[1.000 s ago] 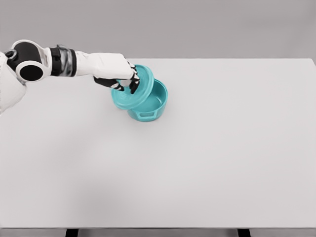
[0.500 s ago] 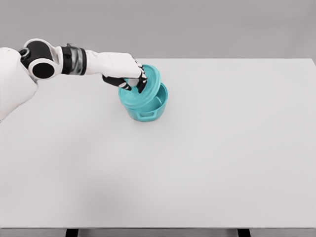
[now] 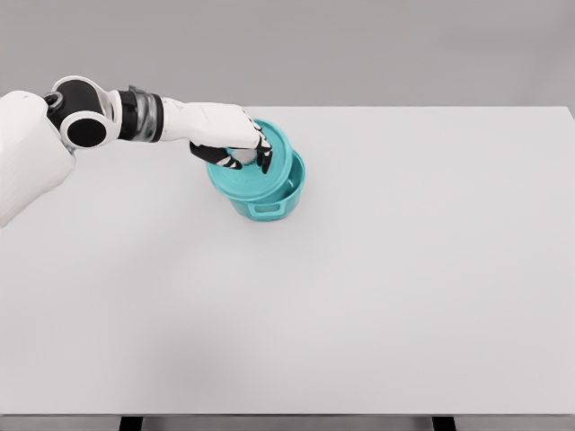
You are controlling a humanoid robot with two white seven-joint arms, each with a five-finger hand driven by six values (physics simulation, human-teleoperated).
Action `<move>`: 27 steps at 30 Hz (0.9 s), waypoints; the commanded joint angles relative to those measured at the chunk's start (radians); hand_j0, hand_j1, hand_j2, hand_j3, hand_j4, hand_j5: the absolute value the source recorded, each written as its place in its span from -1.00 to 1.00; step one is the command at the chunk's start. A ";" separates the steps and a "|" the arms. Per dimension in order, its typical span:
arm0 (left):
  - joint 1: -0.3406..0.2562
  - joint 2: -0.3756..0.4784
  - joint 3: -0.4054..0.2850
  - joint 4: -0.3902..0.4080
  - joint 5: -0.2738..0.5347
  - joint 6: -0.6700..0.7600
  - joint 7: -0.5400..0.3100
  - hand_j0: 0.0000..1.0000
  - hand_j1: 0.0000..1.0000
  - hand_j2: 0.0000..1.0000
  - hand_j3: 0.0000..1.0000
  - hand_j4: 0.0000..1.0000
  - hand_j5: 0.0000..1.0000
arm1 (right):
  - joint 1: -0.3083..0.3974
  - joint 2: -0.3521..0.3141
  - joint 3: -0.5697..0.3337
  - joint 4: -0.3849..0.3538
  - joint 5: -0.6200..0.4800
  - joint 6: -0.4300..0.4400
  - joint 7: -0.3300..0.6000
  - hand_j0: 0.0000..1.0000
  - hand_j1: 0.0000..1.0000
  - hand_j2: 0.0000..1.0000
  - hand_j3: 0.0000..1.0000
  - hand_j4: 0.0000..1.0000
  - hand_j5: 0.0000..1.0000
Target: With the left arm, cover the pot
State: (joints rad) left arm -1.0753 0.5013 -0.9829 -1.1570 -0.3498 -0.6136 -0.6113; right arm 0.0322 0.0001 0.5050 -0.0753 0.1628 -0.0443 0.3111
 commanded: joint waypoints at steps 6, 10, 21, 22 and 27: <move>0.000 -0.003 0.001 -0.001 0.006 0.003 0.000 0.39 0.39 0.39 0.39 0.39 0.39 | 0.000 0.000 0.000 0.000 0.000 0.000 0.000 1.00 1.00 1.00 1.00 1.00 1.00; 0.000 -0.010 0.000 -0.006 0.006 0.003 0.000 0.44 0.44 0.44 0.44 0.44 0.44 | 0.000 0.000 0.000 0.000 0.000 0.000 0.000 1.00 1.00 1.00 1.00 1.00 1.00; 0.000 -0.010 -0.002 -0.012 0.006 0.003 0.000 0.55 0.55 0.55 0.55 0.55 0.55 | 0.000 0.000 0.001 0.000 0.000 0.000 0.000 1.00 1.00 1.00 1.00 1.00 1.00; 0.000 -0.010 0.000 -0.012 0.006 0.003 0.000 0.56 0.56 0.56 0.56 0.56 0.56 | 0.000 0.000 0.001 0.000 0.000 0.000 0.000 1.00 1.00 1.00 1.00 1.00 1.00; -0.021 0.000 0.000 -0.020 0.009 0.003 0.000 0.87 0.87 0.87 0.87 0.87 0.87 | 0.000 0.000 0.000 0.000 0.000 0.000 0.000 1.00 1.00 1.00 1.00 1.00 1.00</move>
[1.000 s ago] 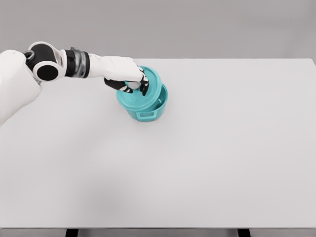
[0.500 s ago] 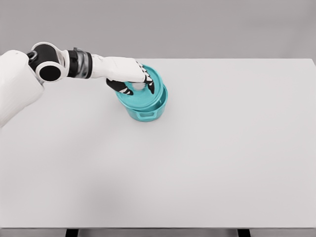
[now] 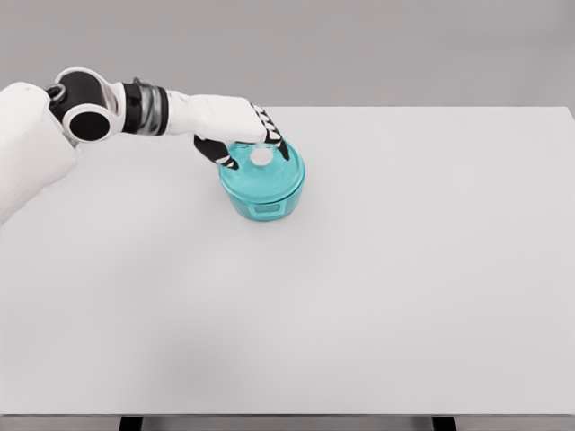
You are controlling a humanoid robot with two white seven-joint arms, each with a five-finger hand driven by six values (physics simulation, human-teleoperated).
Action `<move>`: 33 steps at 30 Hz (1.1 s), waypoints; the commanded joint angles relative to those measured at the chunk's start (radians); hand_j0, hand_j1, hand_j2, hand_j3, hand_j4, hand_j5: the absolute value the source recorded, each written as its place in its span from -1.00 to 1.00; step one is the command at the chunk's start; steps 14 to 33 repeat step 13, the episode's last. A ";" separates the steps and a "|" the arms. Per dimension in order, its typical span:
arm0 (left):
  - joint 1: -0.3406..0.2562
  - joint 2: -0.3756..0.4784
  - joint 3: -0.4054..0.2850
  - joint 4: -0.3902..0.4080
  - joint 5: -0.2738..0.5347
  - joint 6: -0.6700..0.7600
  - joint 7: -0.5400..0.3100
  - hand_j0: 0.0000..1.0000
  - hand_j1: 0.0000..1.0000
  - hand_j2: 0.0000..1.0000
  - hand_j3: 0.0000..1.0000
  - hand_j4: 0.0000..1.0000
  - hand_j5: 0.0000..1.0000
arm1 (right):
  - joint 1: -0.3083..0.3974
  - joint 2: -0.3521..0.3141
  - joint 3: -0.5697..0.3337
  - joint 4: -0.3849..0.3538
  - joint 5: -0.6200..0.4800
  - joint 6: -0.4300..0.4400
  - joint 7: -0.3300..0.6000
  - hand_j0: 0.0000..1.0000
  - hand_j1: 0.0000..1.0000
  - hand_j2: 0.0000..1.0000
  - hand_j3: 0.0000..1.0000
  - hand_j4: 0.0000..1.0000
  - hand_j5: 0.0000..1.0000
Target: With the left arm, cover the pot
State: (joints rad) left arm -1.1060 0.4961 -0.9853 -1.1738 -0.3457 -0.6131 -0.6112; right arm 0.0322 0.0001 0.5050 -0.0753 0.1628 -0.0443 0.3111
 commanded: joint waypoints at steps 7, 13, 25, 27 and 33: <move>0.000 0.297 0.008 0.002 0.140 0.002 0.000 1.00 1.00 1.00 1.00 1.00 1.00 | 0.000 0.000 0.000 0.000 0.000 0.000 0.000 1.00 1.00 1.00 1.00 1.00 1.00; 0.017 0.306 0.008 0.040 0.140 0.002 0.000 1.00 1.00 1.00 1.00 1.00 1.00 | 0.000 0.000 0.000 0.000 0.000 0.000 0.000 1.00 1.00 1.00 1.00 1.00 1.00; 0.017 0.306 0.008 0.040 0.140 0.002 0.000 1.00 1.00 1.00 1.00 1.00 1.00 | 0.000 0.000 0.000 0.000 0.000 0.000 0.000 1.00 1.00 1.00 1.00 1.00 1.00; 0.017 0.306 0.008 0.040 0.140 0.002 0.000 1.00 1.00 1.00 1.00 1.00 1.00 | 0.000 0.000 0.000 0.000 0.000 0.000 0.000 1.00 1.00 1.00 1.00 1.00 1.00; 0.017 0.306 0.008 0.040 0.140 0.002 0.000 1.00 1.00 1.00 1.00 1.00 1.00 | 0.000 0.000 0.000 0.000 0.000 0.000 0.000 1.00 1.00 1.00 1.00 1.00 1.00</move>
